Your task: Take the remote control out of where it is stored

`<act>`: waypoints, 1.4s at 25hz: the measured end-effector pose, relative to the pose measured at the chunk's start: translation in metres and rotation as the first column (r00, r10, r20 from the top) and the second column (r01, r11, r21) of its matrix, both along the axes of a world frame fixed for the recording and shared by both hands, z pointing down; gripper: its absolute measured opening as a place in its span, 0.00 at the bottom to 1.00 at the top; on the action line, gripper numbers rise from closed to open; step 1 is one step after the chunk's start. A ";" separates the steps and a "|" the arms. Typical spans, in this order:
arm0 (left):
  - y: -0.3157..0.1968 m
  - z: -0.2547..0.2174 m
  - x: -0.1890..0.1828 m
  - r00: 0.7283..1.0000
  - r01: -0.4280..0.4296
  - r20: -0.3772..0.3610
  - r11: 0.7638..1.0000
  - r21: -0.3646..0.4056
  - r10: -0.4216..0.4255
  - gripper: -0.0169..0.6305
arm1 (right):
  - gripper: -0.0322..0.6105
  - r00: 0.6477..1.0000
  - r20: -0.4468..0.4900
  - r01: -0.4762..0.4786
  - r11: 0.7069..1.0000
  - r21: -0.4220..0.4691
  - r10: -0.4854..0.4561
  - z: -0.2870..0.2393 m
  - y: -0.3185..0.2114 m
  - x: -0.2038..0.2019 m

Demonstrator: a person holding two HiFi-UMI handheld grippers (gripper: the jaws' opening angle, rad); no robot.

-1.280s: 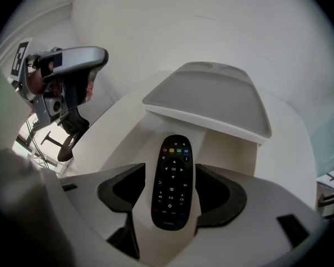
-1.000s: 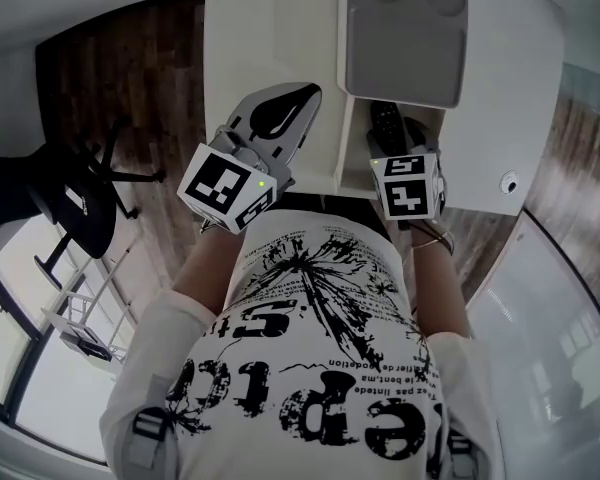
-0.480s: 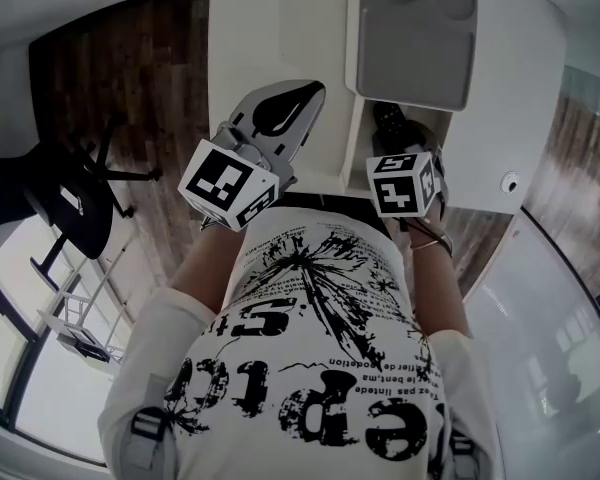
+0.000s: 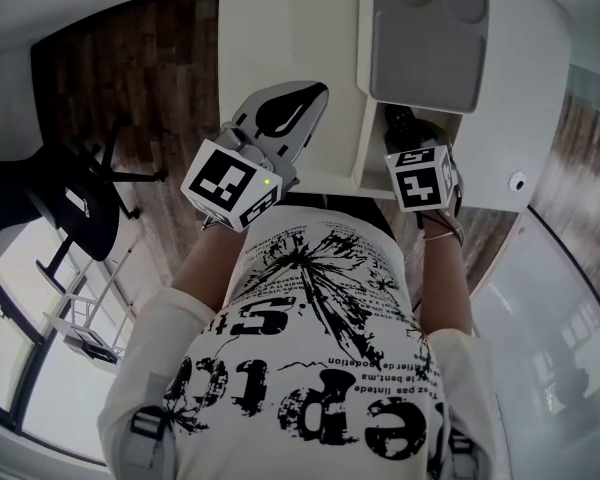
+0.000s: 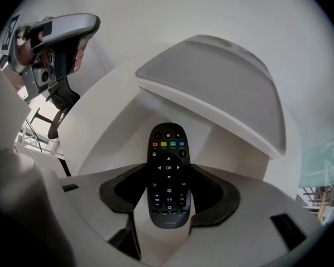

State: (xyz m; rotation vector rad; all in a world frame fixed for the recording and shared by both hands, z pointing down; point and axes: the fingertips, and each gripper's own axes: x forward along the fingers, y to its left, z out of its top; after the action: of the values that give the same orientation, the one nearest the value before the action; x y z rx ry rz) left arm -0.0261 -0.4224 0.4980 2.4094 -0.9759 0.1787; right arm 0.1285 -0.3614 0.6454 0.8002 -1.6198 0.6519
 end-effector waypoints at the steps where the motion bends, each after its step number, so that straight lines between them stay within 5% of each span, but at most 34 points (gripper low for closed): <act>1: 0.000 0.000 -0.001 1.000 -0.005 0.000 1.000 0.000 0.005 0.04 | 0.43 1.000 0.002 0.001 1.000 -0.005 -0.001 -0.001 -0.001 0.000; 11: 0.004 -0.019 0.002 0.998 -0.057 0.017 0.997 0.053 0.056 0.04 | 0.42 0.997 0.052 -0.068 0.995 0.078 0.064 -0.021 -0.008 0.004; 24: 0.009 -0.069 0.036 0.995 -0.098 0.038 0.981 0.169 0.093 0.04 | 0.42 0.990 0.140 -0.037 0.988 0.147 0.016 -0.072 0.013 0.004; 31: 0.023 -0.099 0.057 0.997 -0.075 0.055 0.967 0.245 0.063 0.04 | 0.42 0.961 0.274 -0.108 0.947 0.302 0.023 -0.129 -0.003 0.012; 35: 0.027 -0.120 0.061 0.997 -0.047 0.071 0.955 0.293 0.027 0.04 | 0.42 0.915 0.402 -0.196 0.902 0.384 0.028 -0.170 -0.013 0.014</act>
State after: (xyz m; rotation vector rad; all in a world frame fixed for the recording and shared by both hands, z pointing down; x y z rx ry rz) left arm 0.0345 -0.3951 0.3782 2.7095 -1.0510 0.1349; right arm 0.1427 -0.3749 0.4750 1.1400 -2.1327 0.5754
